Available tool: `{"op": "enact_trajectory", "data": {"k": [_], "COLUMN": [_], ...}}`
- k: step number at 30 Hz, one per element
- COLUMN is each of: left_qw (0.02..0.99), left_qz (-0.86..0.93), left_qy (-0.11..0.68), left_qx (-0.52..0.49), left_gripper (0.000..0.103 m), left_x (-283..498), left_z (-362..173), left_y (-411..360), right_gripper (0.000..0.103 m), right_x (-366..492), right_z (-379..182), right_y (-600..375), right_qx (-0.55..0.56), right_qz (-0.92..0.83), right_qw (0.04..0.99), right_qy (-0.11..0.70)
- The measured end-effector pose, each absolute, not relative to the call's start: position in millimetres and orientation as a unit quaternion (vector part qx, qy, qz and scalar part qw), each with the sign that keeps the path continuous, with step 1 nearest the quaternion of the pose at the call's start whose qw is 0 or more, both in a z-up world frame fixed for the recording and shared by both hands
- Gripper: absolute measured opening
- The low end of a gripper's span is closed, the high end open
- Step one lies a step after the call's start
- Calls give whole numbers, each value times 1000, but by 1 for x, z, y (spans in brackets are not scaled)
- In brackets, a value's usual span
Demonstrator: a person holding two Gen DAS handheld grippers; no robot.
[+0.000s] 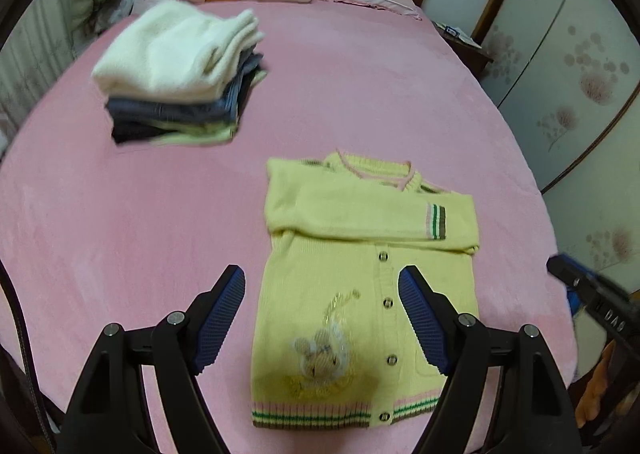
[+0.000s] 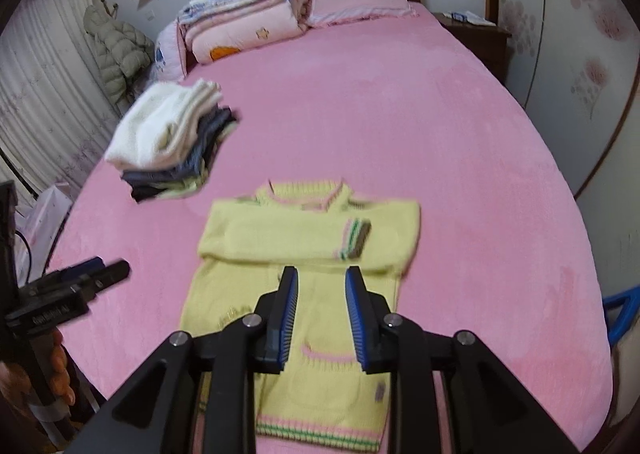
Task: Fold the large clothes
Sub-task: 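Move both tools to the cardigan's striped hem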
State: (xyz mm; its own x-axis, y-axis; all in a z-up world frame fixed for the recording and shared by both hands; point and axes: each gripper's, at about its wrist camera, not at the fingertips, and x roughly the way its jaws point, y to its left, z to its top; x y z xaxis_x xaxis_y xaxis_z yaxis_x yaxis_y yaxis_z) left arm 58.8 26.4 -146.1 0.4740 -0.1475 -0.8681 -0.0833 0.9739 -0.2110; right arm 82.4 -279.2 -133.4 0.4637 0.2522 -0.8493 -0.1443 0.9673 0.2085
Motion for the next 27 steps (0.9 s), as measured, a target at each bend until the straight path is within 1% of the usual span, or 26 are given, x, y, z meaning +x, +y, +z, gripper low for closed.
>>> {"op": "enact_trajectory", "data": {"k": [3, 8, 17, 20, 22, 24, 25, 27], "left_qw": [836, 814, 760, 754, 757, 759, 760, 761], "left_qz": [-30, -29, -36, -38, -42, -50, -53, -60], "left_qy": [529, 565, 632, 638, 634, 630, 629, 626], "left_qx": [-144, -130, -147, -150, -151, -156, -158, -163], "left_gripper": [78, 78, 78, 78, 80, 88, 89, 96], "left_x": [42, 20, -6, -11, -12, -13, -13, -13], "left_z": [-171, -213, -296, -313, -317, -321, -322, -326], "left_y": [43, 55, 65, 65, 65, 65, 65, 64], "right_gripper": [24, 24, 24, 24, 24, 24, 25, 25], "right_x": [62, 26, -20, -28, -33, -37, -38, -38], "right_z": [-152, -184, -255, -270, -279, -287, -291, -294], "right_y": [-284, -293, -312, -318, -321, -324, -325, -327], "right_qx": [61, 72, 99, 105, 113, 117, 123, 136], "right_qz": [103, 83, 48, 36, 32, 28, 29, 32], "right_qw": [843, 826, 790, 784, 781, 777, 776, 776], "right_qy": [524, 554, 603, 611, 614, 617, 618, 616]}}
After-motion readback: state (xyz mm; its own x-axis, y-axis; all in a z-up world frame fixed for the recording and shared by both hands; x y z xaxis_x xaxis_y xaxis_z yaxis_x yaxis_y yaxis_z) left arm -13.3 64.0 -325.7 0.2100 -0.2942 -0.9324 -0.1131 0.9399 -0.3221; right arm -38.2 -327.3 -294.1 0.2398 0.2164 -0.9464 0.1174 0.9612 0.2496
